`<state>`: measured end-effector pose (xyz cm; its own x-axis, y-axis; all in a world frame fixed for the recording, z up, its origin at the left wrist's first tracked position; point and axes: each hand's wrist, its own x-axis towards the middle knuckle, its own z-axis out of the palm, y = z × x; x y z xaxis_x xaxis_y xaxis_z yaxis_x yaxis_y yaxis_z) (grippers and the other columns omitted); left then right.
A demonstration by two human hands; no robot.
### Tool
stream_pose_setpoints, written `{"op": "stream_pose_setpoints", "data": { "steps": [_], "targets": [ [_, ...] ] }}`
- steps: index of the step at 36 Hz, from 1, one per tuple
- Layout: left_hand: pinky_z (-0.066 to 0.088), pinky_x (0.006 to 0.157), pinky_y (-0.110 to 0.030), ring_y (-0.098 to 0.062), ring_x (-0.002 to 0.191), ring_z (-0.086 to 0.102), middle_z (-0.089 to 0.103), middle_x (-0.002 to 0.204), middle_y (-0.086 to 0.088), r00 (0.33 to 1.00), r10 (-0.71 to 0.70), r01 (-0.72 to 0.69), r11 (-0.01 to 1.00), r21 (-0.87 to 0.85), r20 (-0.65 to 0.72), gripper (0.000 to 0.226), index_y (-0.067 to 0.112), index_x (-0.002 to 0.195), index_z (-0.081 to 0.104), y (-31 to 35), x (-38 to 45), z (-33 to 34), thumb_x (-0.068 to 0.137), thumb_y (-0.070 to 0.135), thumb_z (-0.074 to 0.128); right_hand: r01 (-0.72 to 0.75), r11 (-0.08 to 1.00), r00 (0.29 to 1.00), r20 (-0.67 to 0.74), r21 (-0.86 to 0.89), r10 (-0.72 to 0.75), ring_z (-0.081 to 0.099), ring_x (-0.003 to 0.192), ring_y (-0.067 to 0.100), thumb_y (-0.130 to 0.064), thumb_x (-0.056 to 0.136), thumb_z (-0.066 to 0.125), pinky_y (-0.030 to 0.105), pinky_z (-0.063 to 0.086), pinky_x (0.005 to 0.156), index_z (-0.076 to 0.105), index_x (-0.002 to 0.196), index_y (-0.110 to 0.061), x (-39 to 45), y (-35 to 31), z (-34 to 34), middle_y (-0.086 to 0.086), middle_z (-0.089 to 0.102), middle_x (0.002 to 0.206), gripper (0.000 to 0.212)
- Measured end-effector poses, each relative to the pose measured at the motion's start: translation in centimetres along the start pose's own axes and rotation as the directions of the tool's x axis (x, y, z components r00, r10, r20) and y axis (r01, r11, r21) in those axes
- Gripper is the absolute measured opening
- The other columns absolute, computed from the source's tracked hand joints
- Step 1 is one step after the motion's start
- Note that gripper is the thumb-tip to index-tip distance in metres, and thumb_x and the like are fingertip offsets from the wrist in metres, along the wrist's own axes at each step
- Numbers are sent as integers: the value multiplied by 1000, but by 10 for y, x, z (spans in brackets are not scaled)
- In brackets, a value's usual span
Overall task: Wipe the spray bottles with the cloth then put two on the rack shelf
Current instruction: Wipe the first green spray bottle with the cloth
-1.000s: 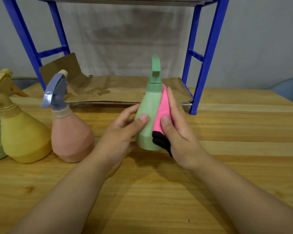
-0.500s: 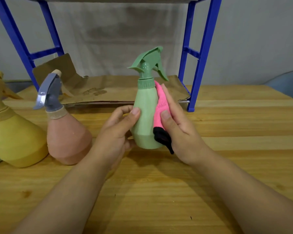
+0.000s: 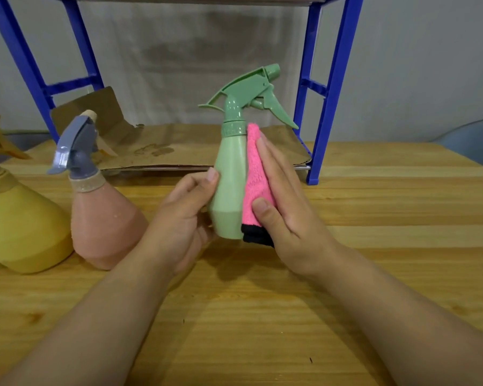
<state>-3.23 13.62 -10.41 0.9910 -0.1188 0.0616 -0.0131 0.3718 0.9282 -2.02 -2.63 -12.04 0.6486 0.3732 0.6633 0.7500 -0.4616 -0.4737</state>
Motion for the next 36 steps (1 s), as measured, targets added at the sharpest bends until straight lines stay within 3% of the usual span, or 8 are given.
{"op": "stream_pose_setpoints", "data": {
  "steps": [3, 8, 14, 19, 24, 26, 31, 36],
  "targets": [
    [59, 69, -37, -25, 93, 65, 68, 106, -10, 999, -2, -2, 997, 77, 45, 62, 5, 121, 54, -5, 2, 0, 74, 44, 64, -20, 1000, 1000, 5, -17, 20, 6, 149, 13, -55, 96, 26, 40, 13, 121, 6, 153, -16, 0, 0, 2, 1, 4, 163, 72],
    [55, 56, -26, -9, 71, 67, 72, 85, 2, 993, -30, 14, 992, 129, 117, 48, 17, 114, 61, -7, 2, 0, 71, 40, 58, 127, 977, 992, 35, -173, -123, 14, 148, 24, -42, 98, 30, 35, 10, 120, 21, 149, -4, 2, -2, 2, 14, 15, 159, 64],
    [56, 58, -31, -18, 81, 69, 73, 95, -5, 998, 3, -12, 990, 143, 61, 45, 13, 110, 66, -6, 3, -5, 75, 42, 66, 12, 1000, 1000, 18, 29, -13, 8, 149, 13, -39, 98, 35, 38, 12, 122, 13, 151, -12, 2, -4, 1, 1, 11, 161, 63],
    [53, 84, -57, -38, 107, 63, 65, 117, -19, 998, -44, 40, 993, 107, 40, 61, 6, 121, 58, -7, 3, -4, 75, 45, 61, -111, 974, 994, 21, 199, 109, 10, 149, 8, -38, 98, 34, 43, 15, 122, 14, 153, -15, 0, -3, 2, -3, 13, 162, 64],
    [57, 66, -36, -24, 97, 67, 70, 108, -9, 994, -57, 44, 990, 136, 93, 56, 15, 116, 64, -8, 3, -1, 68, 45, 68, -155, 975, 987, -8, 158, 159, 7, 149, 7, -42, 98, 32, 42, 14, 122, 12, 154, -19, 2, 1, 2, -6, 11, 162, 64],
    [58, 72, -37, -22, 98, 67, 70, 110, -7, 989, -68, 45, 984, 173, 130, 51, 21, 119, 63, -9, 4, -1, 73, 42, 66, -155, 981, 988, 7, 115, 155, 5, 148, 6, -43, 98, 32, 38, 12, 122, 10, 154, -18, 2, 2, 3, -6, 9, 162, 65],
    [57, 64, -33, -17, 87, 69, 72, 105, -3, 987, -58, 31, 984, 175, 150, 46, 25, 118, 63, -7, 3, -2, 75, 37, 58, -133, 990, 990, 57, 51, 130, 1, 146, -1, -45, 97, 31, 15, 5, 117, 6, 154, -22, 1, 4, 2, -10, 6, 162, 66],
    [57, 62, -40, -30, 93, 66, 67, 108, -14, 996, -60, 56, 997, 58, 70, 53, 8, 121, 58, -5, 5, -5, 75, 31, 69, -123, 967, 992, 19, 221, 122, 8, 148, 5, -38, 98, 33, 38, 13, 122, 11, 154, -15, 3, 4, 2, -6, 11, 162, 64]
  ]
}}
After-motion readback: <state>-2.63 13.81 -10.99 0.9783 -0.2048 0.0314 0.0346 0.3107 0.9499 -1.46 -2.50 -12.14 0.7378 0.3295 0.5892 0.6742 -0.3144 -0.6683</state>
